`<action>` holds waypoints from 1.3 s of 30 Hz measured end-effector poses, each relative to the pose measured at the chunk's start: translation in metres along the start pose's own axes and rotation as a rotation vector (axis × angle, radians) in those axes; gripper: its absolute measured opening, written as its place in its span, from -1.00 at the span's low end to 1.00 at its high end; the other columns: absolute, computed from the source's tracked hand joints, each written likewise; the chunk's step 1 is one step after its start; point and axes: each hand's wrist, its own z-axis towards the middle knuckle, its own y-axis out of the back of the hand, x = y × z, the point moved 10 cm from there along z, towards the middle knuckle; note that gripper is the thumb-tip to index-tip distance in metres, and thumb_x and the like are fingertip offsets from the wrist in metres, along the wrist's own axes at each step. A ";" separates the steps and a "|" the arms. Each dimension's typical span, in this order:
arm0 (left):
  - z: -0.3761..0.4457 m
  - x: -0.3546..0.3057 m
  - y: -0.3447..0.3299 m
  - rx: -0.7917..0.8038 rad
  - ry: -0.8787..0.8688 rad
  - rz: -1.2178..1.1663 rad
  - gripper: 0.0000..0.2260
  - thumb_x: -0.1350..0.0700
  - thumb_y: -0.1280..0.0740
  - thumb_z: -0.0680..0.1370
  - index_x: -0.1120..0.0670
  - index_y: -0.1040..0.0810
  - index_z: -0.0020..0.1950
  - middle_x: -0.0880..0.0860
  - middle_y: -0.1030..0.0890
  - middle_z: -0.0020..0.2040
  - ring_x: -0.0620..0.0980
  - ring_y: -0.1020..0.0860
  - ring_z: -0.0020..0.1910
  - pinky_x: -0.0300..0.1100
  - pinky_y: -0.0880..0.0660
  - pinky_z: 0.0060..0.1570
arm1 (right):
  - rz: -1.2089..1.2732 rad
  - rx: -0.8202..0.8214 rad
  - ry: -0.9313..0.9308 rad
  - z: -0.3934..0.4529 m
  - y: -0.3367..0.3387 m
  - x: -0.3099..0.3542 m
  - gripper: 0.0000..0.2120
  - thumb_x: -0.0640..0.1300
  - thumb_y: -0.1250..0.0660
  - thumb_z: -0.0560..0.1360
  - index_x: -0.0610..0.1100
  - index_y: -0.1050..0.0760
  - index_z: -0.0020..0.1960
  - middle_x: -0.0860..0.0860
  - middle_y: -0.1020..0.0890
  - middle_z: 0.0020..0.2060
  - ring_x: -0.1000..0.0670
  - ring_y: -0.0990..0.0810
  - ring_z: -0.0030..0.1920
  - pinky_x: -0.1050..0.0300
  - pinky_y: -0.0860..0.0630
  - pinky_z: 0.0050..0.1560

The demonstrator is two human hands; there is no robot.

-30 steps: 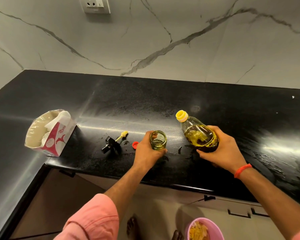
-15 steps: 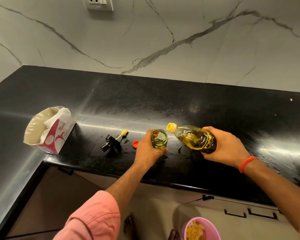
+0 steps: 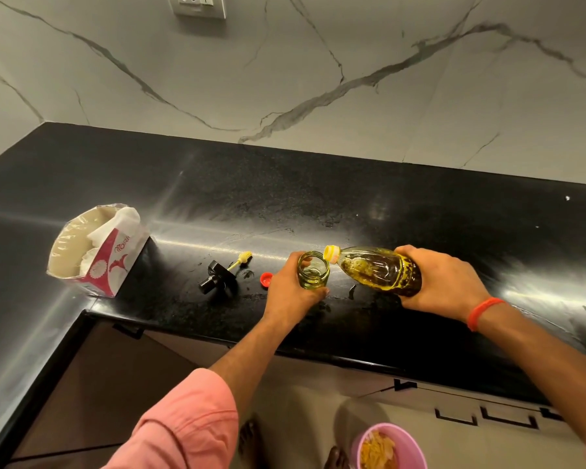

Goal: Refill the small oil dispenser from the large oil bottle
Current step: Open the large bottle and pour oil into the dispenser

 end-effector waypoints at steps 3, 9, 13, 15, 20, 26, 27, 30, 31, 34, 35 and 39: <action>0.000 0.000 0.000 0.003 -0.003 -0.002 -0.46 0.15 -0.62 0.39 -0.13 -0.45 0.24 -0.22 -0.61 0.02 -0.41 -0.55 0.00 -0.59 -0.44 -0.11 | -0.029 0.006 0.005 0.001 0.002 0.002 -0.28 0.20 -0.54 0.27 0.21 -0.33 0.35 0.18 -0.61 0.02 0.10 -0.61 0.00 0.22 -0.40 -0.19; -0.001 -0.001 -0.001 0.006 -0.014 0.002 -0.47 0.15 -0.61 0.40 -0.10 -0.45 0.26 -0.22 -0.61 0.01 -0.44 -0.55 -0.03 -0.55 -0.45 -0.10 | -0.073 0.014 0.018 0.002 0.007 0.007 -0.30 0.23 -0.52 0.27 0.21 -0.34 0.34 0.19 -0.59 -0.01 0.10 -0.60 -0.02 0.23 -0.34 -0.23; -0.001 -0.001 0.000 0.008 -0.007 -0.006 -0.47 0.18 -0.60 0.40 -0.15 -0.45 0.23 -0.21 -0.62 -0.01 -0.52 -0.54 -0.06 -0.59 -0.43 -0.15 | -0.121 -0.003 0.022 0.001 0.012 0.010 -0.31 0.23 -0.52 0.28 0.20 -0.35 0.34 0.16 -0.61 0.00 0.08 -0.62 -0.01 0.22 -0.32 -0.24; 0.000 0.000 -0.001 0.007 -0.008 -0.009 -0.47 0.19 -0.60 0.39 -0.15 -0.45 0.21 -0.20 -0.62 -0.01 -0.54 -0.53 -0.07 -0.61 -0.42 -0.16 | -0.140 0.001 0.023 0.000 0.014 0.012 -0.31 0.23 -0.52 0.29 0.19 -0.36 0.35 0.16 -0.61 0.01 0.08 -0.61 0.00 0.21 -0.33 -0.21; 0.000 0.001 -0.002 0.011 -0.011 -0.012 -0.47 0.19 -0.60 0.40 -0.16 -0.44 0.21 -0.21 -0.62 -0.02 -0.55 -0.52 -0.09 -0.61 -0.42 -0.16 | -0.168 0.019 0.015 -0.002 0.018 0.015 -0.31 0.23 -0.51 0.31 0.18 -0.34 0.37 0.14 -0.61 0.03 0.06 -0.61 0.03 0.19 -0.40 -0.17; 0.000 0.001 -0.001 0.011 -0.013 0.003 -0.48 0.19 -0.60 0.40 -0.16 -0.44 0.20 -0.22 -0.61 -0.03 -0.58 -0.51 -0.09 -0.63 -0.41 -0.17 | -0.204 0.031 0.014 -0.003 0.022 0.019 -0.33 0.24 -0.51 0.31 0.20 -0.34 0.35 0.15 -0.60 0.02 0.07 -0.60 0.02 0.21 -0.34 -0.20; -0.001 0.000 -0.001 0.010 -0.015 0.006 -0.48 0.19 -0.60 0.40 -0.16 -0.44 0.21 -0.23 -0.61 -0.04 -0.58 -0.50 -0.10 -0.63 -0.41 -0.18 | -0.211 0.030 0.015 -0.003 0.022 0.019 -0.33 0.24 -0.50 0.31 0.20 -0.34 0.35 0.16 -0.60 0.01 0.08 -0.60 0.01 0.21 -0.33 -0.20; -0.001 -0.001 -0.001 0.009 -0.018 0.006 -0.47 0.19 -0.59 0.40 -0.17 -0.44 0.20 -0.24 -0.61 -0.04 -0.59 -0.50 -0.10 -0.62 -0.41 -0.17 | -0.229 0.024 0.021 -0.003 0.024 0.021 -0.34 0.25 -0.50 0.30 0.21 -0.35 0.34 0.16 -0.61 0.00 0.08 -0.60 0.00 0.21 -0.31 -0.21; -0.001 -0.001 0.000 0.007 -0.017 0.004 -0.48 0.18 -0.59 0.40 -0.18 -0.44 0.20 -0.24 -0.61 -0.03 -0.58 -0.51 -0.09 -0.61 -0.42 -0.17 | -0.233 0.024 0.022 -0.003 0.024 0.021 -0.34 0.25 -0.50 0.30 0.21 -0.35 0.33 0.16 -0.61 0.00 0.08 -0.60 -0.01 0.21 -0.31 -0.21; -0.002 -0.002 0.000 0.006 -0.015 -0.001 -0.47 0.18 -0.59 0.40 -0.18 -0.44 0.21 -0.23 -0.62 -0.03 -0.55 -0.52 -0.08 -0.58 -0.43 -0.16 | -0.233 0.023 0.022 -0.002 0.025 0.022 -0.34 0.26 -0.50 0.28 0.22 -0.35 0.31 0.16 -0.60 -0.02 0.08 -0.60 -0.02 0.20 -0.34 -0.22; -0.002 -0.002 0.000 0.007 -0.016 -0.004 -0.47 0.18 -0.59 0.40 -0.18 -0.44 0.21 -0.23 -0.62 -0.03 -0.54 -0.53 -0.08 -0.56 -0.44 -0.15 | -0.234 0.023 0.023 -0.002 0.025 0.023 -0.34 0.26 -0.50 0.28 0.22 -0.35 0.31 0.16 -0.60 -0.02 0.08 -0.60 -0.03 0.20 -0.33 -0.23; -0.002 -0.002 0.001 0.009 -0.020 -0.016 -0.47 0.17 -0.60 0.40 -0.18 -0.43 0.22 -0.22 -0.61 -0.02 -0.41 -0.55 -0.02 -0.46 -0.45 -0.06 | -0.245 0.025 0.032 0.000 0.026 0.024 -0.32 0.27 -0.50 0.28 0.22 -0.34 0.32 0.16 -0.60 -0.02 0.08 -0.60 -0.02 0.20 -0.33 -0.23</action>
